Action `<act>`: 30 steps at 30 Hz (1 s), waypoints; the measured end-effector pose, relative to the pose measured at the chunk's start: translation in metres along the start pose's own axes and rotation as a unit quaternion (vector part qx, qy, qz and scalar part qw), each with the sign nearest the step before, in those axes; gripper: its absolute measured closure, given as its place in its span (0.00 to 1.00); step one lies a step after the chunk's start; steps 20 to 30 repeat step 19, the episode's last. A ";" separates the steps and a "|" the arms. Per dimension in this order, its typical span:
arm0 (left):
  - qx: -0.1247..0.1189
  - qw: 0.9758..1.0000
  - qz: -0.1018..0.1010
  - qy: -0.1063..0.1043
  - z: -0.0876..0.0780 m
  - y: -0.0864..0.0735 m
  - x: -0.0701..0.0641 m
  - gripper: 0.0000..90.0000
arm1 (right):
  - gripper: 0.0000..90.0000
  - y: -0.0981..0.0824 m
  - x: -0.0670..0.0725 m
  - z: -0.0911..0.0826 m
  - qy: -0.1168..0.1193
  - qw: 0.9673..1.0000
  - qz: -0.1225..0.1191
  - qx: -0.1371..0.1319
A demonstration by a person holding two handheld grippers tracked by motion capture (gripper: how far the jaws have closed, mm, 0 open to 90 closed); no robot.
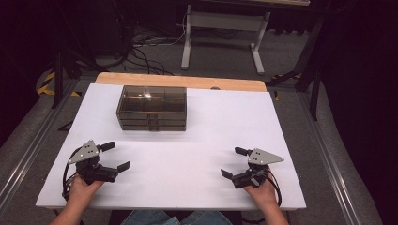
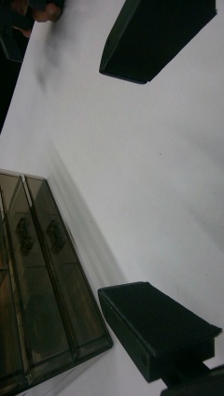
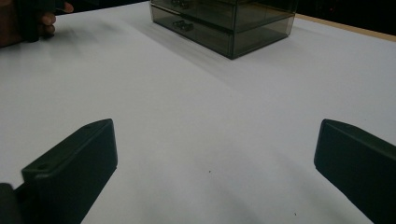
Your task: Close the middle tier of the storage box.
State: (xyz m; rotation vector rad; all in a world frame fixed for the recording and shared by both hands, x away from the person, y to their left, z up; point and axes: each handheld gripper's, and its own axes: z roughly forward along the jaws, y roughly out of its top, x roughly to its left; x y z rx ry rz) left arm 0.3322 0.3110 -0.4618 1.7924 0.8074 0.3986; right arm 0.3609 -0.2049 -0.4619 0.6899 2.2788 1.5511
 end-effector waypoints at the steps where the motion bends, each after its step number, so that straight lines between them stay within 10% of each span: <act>1: 0.001 1.000 0.005 0.001 0.001 0.000 0.000 0.00 | 0.00 0.000 0.000 0.000 0.000 1.000 0.000 0.000; 30: 0.014 1.000 0.013 0.006 0.004 0.001 -0.001 0.00 | 0.00 0.000 0.000 0.000 0.002 1.000 -0.001 0.001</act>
